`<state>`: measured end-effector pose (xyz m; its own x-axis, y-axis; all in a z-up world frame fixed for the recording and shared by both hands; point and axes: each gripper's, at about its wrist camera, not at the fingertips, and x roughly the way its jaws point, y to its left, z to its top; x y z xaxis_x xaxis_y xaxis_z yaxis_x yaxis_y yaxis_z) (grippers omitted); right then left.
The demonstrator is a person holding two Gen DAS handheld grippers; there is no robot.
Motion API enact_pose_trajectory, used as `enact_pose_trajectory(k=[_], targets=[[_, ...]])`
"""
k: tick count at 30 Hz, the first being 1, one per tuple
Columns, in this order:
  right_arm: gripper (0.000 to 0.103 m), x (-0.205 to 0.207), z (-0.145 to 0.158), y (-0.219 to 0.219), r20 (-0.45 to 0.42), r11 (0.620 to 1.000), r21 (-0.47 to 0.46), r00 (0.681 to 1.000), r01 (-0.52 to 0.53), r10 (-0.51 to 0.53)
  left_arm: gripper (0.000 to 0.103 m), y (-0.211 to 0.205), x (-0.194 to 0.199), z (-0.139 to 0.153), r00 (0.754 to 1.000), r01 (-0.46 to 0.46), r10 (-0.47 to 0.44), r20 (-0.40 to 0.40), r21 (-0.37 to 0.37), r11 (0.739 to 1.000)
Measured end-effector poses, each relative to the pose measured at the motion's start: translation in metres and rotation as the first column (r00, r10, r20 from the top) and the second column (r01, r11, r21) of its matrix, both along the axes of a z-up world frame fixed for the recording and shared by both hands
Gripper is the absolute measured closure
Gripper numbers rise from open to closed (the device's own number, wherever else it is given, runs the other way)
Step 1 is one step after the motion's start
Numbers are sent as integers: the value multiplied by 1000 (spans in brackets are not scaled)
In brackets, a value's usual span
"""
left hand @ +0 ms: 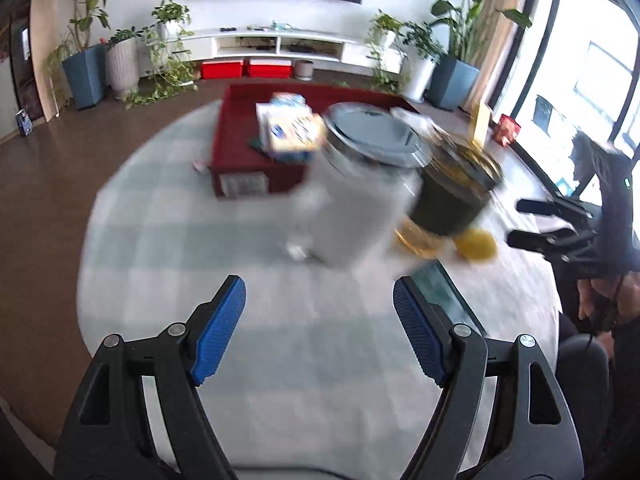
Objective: Organize soft objects
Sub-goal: 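Open both tools in the tray and move them back over the table, then grasp the green sachet with left tool while right tool grasps yellow makeup sponge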
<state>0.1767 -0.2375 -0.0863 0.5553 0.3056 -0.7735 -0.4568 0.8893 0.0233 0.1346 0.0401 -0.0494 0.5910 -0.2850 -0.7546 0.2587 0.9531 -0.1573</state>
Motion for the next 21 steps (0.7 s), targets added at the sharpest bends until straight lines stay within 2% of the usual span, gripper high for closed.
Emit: enact_pose_trajectory(k=[3,6,11,21], targets=[[25,-19,-6,9,-4,1000,-22,1000,-10,10,27,-13,-20,-8,1000,12,-12,-9,19,1000],[25,-35,-7,12,-5,1000,-15,1000,4,-5,27,-17,-33,-11,1000,-16,16,-4,26,1000],[25,-65,-9,15,-15,997,16,997,74,-74,27,-22,-53,-10,998,-57,57,5,31,998],[25,-116,-4,23,-16,976,92,980,198,-197,27,-40,-82,-4,998,-47,45,41,52,998]])
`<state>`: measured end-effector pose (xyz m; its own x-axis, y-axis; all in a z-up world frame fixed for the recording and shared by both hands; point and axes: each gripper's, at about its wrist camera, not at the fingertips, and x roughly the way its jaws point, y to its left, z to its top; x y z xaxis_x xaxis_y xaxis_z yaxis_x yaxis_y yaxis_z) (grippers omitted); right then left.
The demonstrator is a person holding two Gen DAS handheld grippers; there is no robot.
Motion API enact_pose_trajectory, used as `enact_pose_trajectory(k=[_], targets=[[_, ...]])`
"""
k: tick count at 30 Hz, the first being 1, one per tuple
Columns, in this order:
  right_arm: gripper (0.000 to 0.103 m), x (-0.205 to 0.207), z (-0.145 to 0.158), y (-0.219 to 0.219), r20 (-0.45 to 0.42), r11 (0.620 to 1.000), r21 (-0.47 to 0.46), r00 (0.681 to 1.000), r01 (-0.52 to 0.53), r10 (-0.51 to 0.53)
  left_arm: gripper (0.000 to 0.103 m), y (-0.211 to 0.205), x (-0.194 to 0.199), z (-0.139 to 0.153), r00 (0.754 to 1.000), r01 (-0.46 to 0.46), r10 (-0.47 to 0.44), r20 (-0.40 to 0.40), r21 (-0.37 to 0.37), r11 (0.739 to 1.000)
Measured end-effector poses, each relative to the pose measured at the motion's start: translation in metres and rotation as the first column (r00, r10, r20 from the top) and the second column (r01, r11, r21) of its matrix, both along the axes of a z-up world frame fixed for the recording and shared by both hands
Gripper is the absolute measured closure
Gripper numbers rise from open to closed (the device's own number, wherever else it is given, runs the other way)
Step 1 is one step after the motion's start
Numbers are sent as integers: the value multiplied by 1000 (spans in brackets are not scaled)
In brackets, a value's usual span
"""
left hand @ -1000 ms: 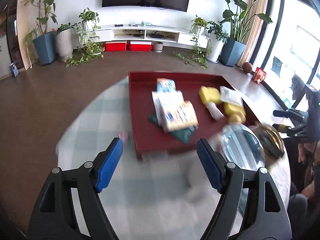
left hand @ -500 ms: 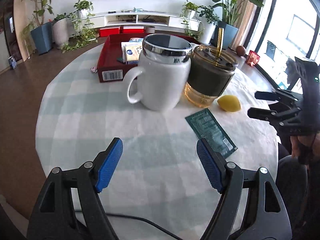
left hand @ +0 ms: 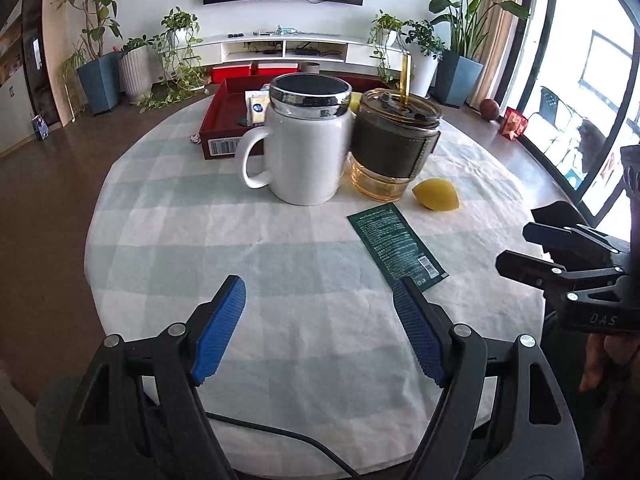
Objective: Organize soft objects
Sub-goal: 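Grasp the green sachet with left tool while right tool grasps yellow makeup sponge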
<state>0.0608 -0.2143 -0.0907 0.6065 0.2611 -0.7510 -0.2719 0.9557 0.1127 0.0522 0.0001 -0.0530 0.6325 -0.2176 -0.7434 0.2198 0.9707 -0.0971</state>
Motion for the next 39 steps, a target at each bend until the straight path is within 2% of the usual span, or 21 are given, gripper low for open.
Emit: enact_pose_trajectory(k=[2,7,13,18,22,27,29,32,33,34,36,38,39], targets=[[25,-2,-1,3,2,1000,-1,1000,5,-5,27,-5,0,0,1000,6,-6,6,11,1000],[25,4,-5,7,24,997,-71,1000,20,-18,27,-20,2,-7,1000,16,-16,-4,33,999],[25,29,-12,-2,10,998,-60,1000,-7,8,27,-36,15,-15,1000,18,-17,-11,41,999],[25,68,-32,3,-48,988,-98,993,-115,111,27,-52,35,-28,998,3,-1,-66,20,1000],[25,98,-49,-1,-106,985,-93,985,-146,136,27,-67,44,-30,998,-4,6,-70,21,1000],[25,126,-58,-11,-141,983,-65,977,-171,160,27,-89,57,-35,997,-8,12,-78,53,999],[25,135,-60,-10,-133,974,-96,972,-207,194,27,-98,60,-41,996,-9,16,-92,81,997],[25,141,-62,-6,-128,954,-142,960,-266,249,18,-107,67,-56,990,-16,34,-138,133,991],[26,142,-62,-7,-123,951,-141,958,-274,258,18,-106,69,-60,987,-31,52,-150,144,989],[29,141,-62,-9,-118,952,-140,959,-273,258,18,-104,73,-64,983,-54,80,-166,158,986],[42,138,-60,-10,-109,949,-140,957,-283,269,1,-103,78,-67,979,-76,106,-174,171,982],[56,135,-58,-9,-105,944,-136,952,-301,289,0,-104,83,-69,971,-103,137,-194,176,979],[56,133,-58,-7,-101,940,-148,950,-308,296,0,-106,84,-68,968,-113,148,-204,175,978]])
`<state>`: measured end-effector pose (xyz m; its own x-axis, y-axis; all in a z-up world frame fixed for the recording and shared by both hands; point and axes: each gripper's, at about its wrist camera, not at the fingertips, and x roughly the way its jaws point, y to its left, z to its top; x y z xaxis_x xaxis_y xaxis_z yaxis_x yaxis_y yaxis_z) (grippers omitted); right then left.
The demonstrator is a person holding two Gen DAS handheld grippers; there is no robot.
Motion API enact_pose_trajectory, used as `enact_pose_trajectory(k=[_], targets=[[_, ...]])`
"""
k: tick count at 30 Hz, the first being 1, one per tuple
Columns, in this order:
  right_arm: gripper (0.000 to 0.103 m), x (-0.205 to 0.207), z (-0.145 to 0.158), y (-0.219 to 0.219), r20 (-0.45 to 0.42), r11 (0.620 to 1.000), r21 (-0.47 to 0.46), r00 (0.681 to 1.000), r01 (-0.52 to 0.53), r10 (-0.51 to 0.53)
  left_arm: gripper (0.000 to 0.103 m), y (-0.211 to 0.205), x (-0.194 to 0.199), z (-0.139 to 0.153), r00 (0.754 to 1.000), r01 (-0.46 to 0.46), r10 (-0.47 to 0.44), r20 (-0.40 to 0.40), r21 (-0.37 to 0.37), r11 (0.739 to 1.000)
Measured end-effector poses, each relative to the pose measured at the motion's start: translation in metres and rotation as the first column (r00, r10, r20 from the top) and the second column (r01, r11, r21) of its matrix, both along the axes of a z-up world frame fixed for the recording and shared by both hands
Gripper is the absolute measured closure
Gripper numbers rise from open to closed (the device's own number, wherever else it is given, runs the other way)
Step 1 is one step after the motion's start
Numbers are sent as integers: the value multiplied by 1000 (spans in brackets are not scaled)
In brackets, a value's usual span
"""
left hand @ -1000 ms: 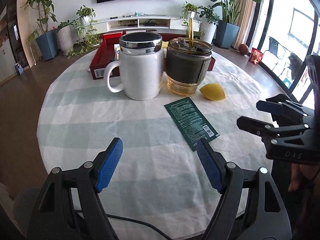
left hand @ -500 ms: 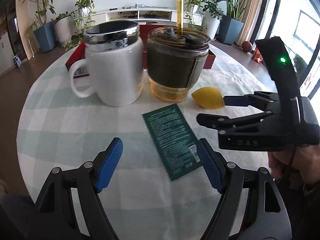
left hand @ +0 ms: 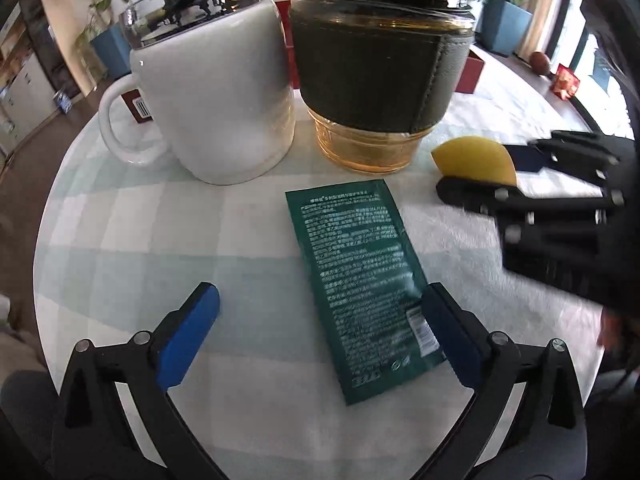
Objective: Organize soft objects
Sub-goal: 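Grasp the green sachet with left tool while right tool grasps yellow makeup sponge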
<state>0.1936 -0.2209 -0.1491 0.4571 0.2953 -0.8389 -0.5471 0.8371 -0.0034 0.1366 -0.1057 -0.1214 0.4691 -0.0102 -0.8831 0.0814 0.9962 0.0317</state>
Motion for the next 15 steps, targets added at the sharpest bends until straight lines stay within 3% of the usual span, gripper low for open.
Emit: enact_pose_trajectory(k=[3,6,11,13,14,15], targets=[[58,-5,1,4,20,1000,-25,1000,-11,12,0,-5,3,-2,1000,-28,28,3,-22,999],[59,-9,2,4,22,1000,-25,1000,-13,13,0,-7,1,-3,999,-12,13,44,-23,1000],[59,-20,5,2,27,1000,-16,1000,-7,7,2,-6,5,-5,999,30,-30,24,-12,999],[59,-19,5,0,27,1000,-9,1000,-2,2,19,-10,5,-1,997,70,-69,24,-23,997],[59,-19,5,0,32,1000,-8,999,-2,2,43,-12,3,2,996,91,-90,29,-22,996],[59,-19,6,0,42,1000,-10,999,1,-1,58,-14,1,6,994,104,-103,30,-16,994]])
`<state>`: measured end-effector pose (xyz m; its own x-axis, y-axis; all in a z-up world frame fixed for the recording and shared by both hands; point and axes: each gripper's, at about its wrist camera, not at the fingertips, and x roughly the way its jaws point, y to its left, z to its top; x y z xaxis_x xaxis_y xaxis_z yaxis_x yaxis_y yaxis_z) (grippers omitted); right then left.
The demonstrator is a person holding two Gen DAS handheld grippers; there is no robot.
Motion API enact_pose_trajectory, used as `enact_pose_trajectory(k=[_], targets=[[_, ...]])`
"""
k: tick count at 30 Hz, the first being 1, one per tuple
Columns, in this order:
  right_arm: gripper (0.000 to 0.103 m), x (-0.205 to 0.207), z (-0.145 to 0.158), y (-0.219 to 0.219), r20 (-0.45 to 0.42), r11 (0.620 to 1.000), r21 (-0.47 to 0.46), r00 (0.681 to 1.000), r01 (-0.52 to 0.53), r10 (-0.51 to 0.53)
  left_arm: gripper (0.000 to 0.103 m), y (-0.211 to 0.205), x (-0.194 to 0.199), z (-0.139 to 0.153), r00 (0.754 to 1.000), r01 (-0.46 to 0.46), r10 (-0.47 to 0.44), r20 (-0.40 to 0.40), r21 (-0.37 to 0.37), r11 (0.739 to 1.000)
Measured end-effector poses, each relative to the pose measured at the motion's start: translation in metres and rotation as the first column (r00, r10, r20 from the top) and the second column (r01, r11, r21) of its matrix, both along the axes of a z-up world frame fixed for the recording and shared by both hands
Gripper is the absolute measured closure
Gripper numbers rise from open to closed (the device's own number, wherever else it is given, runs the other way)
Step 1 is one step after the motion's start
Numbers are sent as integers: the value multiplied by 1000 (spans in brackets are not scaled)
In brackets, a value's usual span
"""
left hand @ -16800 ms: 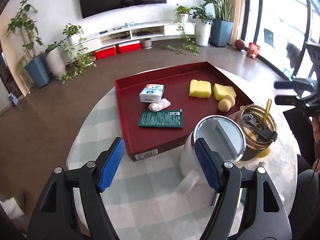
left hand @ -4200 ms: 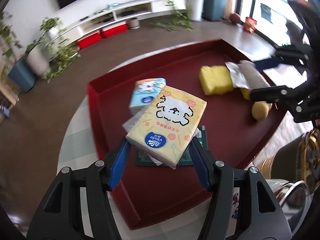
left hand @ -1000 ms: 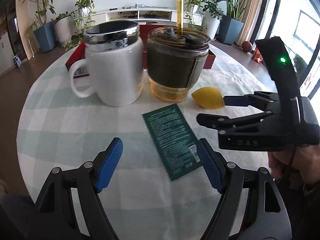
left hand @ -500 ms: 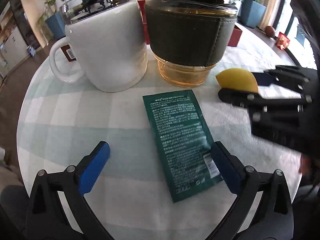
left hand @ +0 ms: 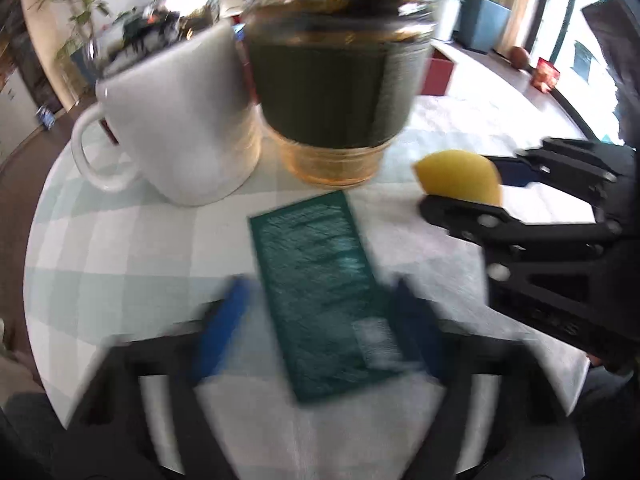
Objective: Organize soft objects
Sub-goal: 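Grasp the green sachet with left tool while right tool grasps yellow makeup sponge, then carry green sachet and makeup sponge into the red tray and release them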
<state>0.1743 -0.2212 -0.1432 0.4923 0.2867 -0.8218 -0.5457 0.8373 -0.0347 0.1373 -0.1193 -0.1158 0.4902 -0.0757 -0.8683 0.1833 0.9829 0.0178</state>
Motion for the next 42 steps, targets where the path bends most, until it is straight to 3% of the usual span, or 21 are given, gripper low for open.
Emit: enact_pose_trajectory(k=[3,6,8,14,19,22,33,42], targets=[[59,-1,6,-1,28,1000,11,999,16,-16,69,-2,-2,3,1000,25,-25,14,11,1000],[59,-5,12,-1,52,999,26,998,23,-24,82,18,-1,7,1000,9,-10,-13,-95,995],[59,-7,15,-1,68,999,30,997,25,-27,95,30,-3,11,1000,6,-7,-2,-115,993],[59,-7,23,-8,60,994,94,996,57,-63,97,44,-9,14,1000,18,-17,10,-136,990],[60,-12,24,-5,67,993,92,995,66,-73,98,56,-25,39,996,68,-55,77,-171,983],[60,-17,30,-7,75,989,120,993,83,-93,98,65,-35,55,991,84,-68,118,-144,986],[60,-57,49,-8,79,967,196,980,164,-182,98,119,-36,73,985,15,5,174,-112,994],[60,-21,73,-18,104,969,160,973,189,-207,98,144,-6,86,978,8,11,208,-89,996]])
